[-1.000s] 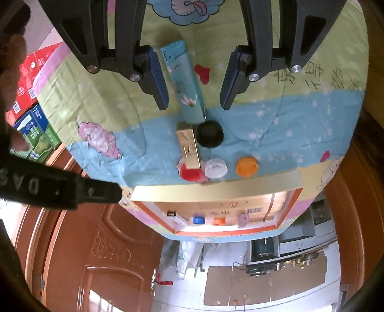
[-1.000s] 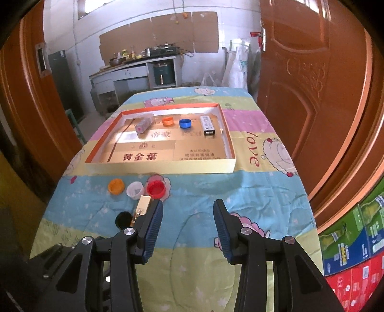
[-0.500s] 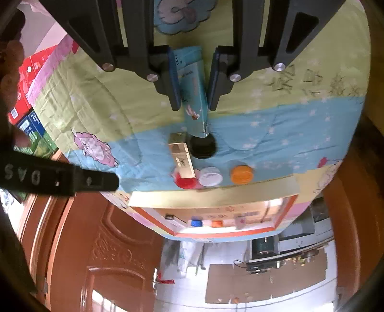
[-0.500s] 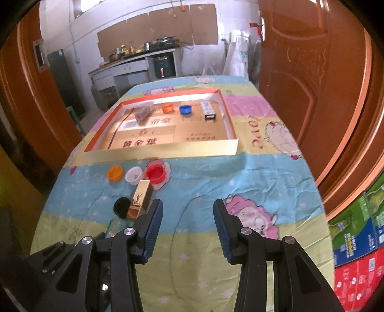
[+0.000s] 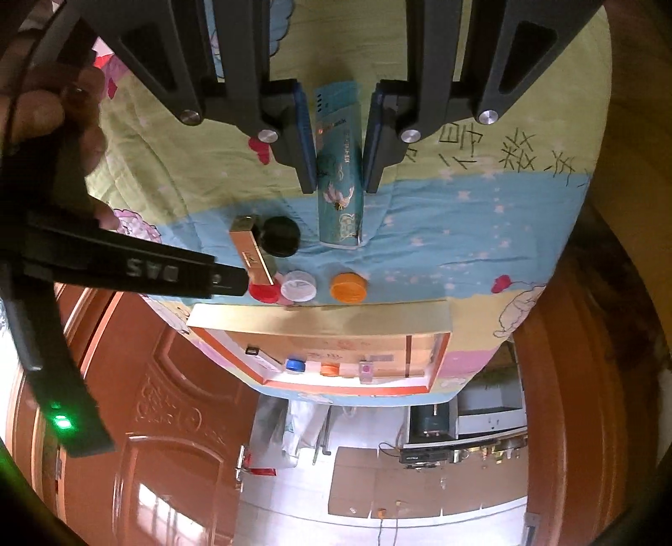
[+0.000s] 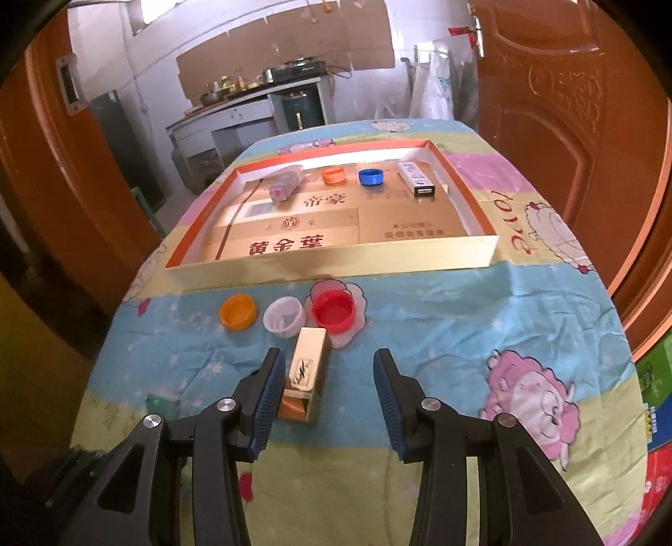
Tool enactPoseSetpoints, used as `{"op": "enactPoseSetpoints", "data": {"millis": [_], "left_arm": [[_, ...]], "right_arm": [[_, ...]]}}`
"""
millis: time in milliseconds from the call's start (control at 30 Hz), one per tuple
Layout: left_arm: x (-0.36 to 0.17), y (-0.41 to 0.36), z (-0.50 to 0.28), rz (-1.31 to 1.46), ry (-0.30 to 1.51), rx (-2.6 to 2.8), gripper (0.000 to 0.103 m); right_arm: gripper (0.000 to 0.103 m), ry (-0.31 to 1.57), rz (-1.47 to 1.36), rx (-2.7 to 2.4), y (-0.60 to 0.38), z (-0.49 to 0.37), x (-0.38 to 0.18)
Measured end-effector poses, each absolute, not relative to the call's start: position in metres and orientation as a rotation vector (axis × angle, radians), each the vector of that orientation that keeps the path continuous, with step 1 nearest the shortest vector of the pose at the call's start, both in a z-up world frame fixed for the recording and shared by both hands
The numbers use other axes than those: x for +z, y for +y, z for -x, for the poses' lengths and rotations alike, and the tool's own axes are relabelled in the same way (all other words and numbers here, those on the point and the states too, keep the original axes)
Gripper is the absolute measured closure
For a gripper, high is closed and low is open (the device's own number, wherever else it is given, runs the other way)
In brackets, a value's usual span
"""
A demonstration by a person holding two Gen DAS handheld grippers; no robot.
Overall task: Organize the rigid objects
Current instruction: 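Grasp the teal flowered tube with the left tool while the right tool approaches the gold lipstick, then grasp the gold lipstick with the right tool while the left tool releases the teal tube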
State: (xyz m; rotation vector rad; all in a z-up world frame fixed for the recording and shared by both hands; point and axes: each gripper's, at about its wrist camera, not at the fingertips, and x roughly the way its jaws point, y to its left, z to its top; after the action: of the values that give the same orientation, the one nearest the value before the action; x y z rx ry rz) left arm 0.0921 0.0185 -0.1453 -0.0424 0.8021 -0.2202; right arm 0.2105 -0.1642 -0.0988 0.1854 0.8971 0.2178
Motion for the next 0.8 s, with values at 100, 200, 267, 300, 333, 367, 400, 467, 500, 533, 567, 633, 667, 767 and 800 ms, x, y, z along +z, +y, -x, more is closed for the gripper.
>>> {"op": "enactPoseSetpoints", "data": {"millis": [100,200,267,300,333,367,400,467,500,533,567,633,667,767,800], "left_arm": [[-0.147,0.024,-0.093,0.051,0.803,-0.222,0.080],[-0.147,0.030,-0.093,0.054,0.802,-0.222,0.080],[-0.147,0.034,-0.094,0.057,0.801,-0.221,0.080],[-0.147,0.036,-0.095,0.059,0.802,-0.221,0.080],[-0.148,0.037,-0.095,0.063,0.804,-0.222,0.080],[-0.149,0.038,-0.096,0.066,0.806,-0.223,0.080],[-0.149,0.040,-0.097,0.069,0.808,-0.223,0.080],[-0.151,0.042,-0.099,0.075,0.812,-0.223,0.080],[-0.152,0.044,-0.099,0.079,0.814,-0.223,0.080],[-0.153,0.045,-0.100,0.083,0.816,-0.223,0.080],[-0.153,0.046,-0.100,0.086,0.818,-0.224,0.080],[-0.154,0.047,-0.101,0.092,0.818,-0.227,0.080],[-0.153,0.048,-0.101,0.094,0.815,-0.230,0.080],[-0.148,0.049,-0.101,0.096,0.801,-0.239,0.080],[-0.146,0.050,-0.102,0.095,0.795,-0.241,0.080]], "right_arm": [[0.058,0.909,-0.185,0.206,-0.156,-0.220,-0.106],[0.058,0.922,-0.182,0.184,-0.151,-0.227,-0.113],[0.061,0.947,-0.172,0.169,-0.147,-0.232,-0.119],[0.071,0.959,-0.163,0.164,-0.145,-0.233,-0.122],[0.073,0.969,-0.158,0.165,-0.144,-0.234,-0.124],[0.079,0.967,-0.156,0.168,-0.142,-0.234,-0.125],[0.082,0.964,-0.148,0.170,-0.141,-0.234,-0.125],[0.084,0.959,-0.141,0.166,-0.141,-0.233,-0.124],[0.084,0.961,-0.147,0.170,-0.142,-0.233,-0.125],[0.084,0.963,-0.154,0.172,-0.144,-0.233,-0.125],[0.084,0.966,-0.165,0.173,-0.146,-0.233,-0.125],[0.084,0.972,-0.178,0.175,-0.148,-0.232,-0.124],[0.084,0.974,-0.182,0.178,-0.149,-0.231,-0.123],[0.084,0.970,-0.170,0.170,-0.151,-0.227,-0.119],[0.084,0.961,-0.165,0.163,-0.153,-0.225,-0.116]]}}
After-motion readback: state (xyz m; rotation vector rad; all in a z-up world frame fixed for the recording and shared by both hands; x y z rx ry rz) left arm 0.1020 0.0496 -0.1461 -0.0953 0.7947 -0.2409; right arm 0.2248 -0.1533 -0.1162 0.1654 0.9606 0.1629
